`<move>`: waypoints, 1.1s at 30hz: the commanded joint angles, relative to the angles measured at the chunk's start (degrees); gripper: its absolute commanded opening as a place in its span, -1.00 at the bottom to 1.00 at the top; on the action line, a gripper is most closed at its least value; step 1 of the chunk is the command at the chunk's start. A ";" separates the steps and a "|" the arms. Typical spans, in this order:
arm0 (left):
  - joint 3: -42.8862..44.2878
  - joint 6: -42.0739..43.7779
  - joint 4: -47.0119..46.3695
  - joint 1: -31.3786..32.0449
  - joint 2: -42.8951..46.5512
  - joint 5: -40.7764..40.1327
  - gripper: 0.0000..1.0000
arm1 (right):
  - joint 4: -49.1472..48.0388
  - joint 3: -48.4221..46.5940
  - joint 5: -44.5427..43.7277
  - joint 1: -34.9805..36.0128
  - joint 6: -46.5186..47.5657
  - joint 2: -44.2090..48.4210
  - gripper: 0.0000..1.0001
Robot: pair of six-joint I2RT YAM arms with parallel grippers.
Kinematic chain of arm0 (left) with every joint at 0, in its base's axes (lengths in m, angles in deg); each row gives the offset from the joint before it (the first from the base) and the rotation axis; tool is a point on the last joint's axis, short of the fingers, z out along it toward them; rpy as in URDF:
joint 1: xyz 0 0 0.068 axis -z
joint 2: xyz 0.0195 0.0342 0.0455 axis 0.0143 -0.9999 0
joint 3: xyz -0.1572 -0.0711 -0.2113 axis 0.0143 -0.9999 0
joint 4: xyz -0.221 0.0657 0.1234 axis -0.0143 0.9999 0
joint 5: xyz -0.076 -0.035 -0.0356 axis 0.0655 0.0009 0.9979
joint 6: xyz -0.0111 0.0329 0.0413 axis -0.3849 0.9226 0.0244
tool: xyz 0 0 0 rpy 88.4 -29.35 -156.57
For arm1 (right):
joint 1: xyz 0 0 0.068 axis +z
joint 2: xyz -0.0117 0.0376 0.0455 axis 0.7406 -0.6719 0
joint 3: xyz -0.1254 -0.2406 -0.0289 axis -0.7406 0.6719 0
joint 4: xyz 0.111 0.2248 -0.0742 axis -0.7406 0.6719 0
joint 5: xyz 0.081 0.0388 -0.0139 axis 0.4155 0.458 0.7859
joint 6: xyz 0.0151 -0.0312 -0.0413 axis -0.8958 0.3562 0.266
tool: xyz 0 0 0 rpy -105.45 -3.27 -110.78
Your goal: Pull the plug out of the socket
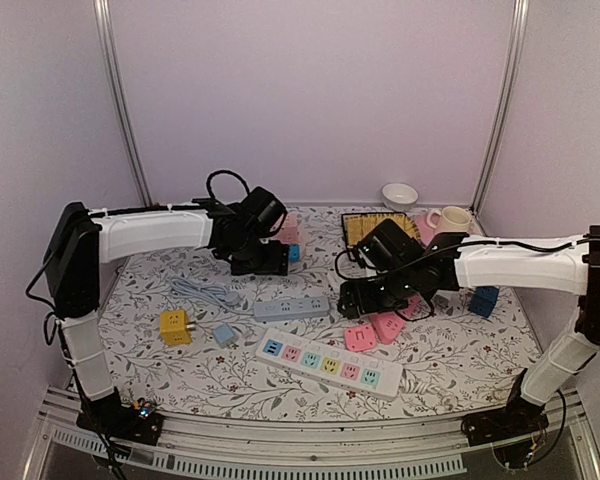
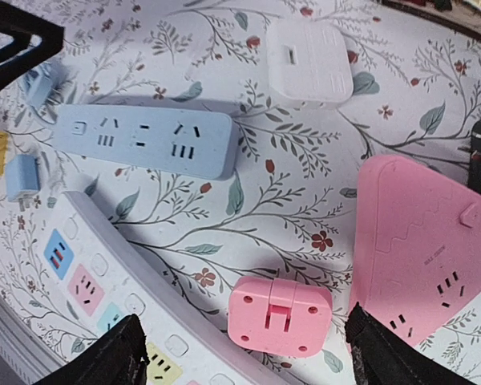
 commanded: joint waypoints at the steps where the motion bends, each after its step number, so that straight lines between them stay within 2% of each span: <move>1: 6.38 -3.40 3.46 0.43 -3.22 -4.79 0.64 | -0.81 1.68 2.16 -0.68 4.97 6.88 0.77; 9: 20.08 -3.80 8.95 -1.21 -16.16 -6.38 0.78 | -0.20 3.13 1.43 -1.85 6.22 11.64 0.83; 13: 26.96 -3.17 11.28 -2.92 -20.99 -7.55 0.79 | -0.09 1.87 1.27 -3.07 6.63 11.82 0.85; 24: 45.03 1.95 14.54 -7.01 -33.49 -2.98 0.78 | 0.22 1.94 0.11 -6.64 8.41 13.44 0.86; 33: 49.16 2.41 15.25 -7.78 -37.92 0.42 0.78 | 0.20 2.46 0.73 -8.04 9.91 13.56 0.86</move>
